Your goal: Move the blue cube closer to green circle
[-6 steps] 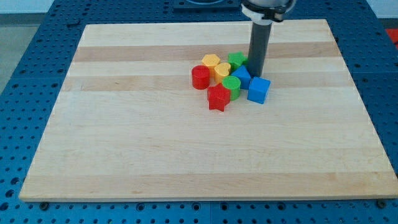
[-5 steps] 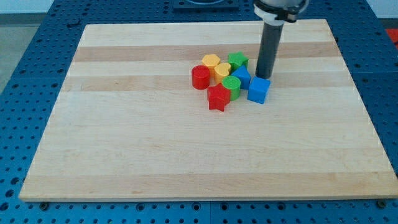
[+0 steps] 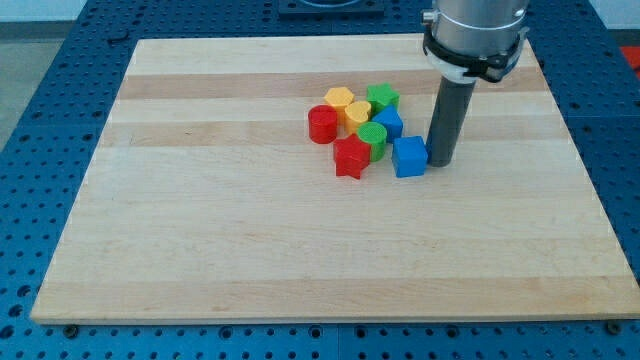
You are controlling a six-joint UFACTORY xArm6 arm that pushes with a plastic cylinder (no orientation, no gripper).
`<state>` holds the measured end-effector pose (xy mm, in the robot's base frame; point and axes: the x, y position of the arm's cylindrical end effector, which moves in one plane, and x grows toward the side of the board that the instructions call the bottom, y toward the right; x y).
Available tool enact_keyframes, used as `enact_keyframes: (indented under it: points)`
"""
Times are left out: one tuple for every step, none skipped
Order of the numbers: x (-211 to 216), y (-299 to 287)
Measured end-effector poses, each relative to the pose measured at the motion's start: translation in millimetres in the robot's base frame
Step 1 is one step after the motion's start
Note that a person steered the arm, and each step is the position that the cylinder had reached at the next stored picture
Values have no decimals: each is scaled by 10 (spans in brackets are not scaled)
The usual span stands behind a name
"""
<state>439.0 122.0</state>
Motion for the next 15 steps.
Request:
enact_keyframes:
  points:
    - [27,-45]
    - [27,-90]
    - [37,-304]
    - [60,-461]
    - [85,-636]
    - [126,-675]
    - [182,-826]
    - [281,-973]
    - [559,-1058]
    - [633,-1241]
    - [633,-1303]
    - [590,-1248]
    - [449,-1081]
    - [381,-1063]
    - [381,-1238]
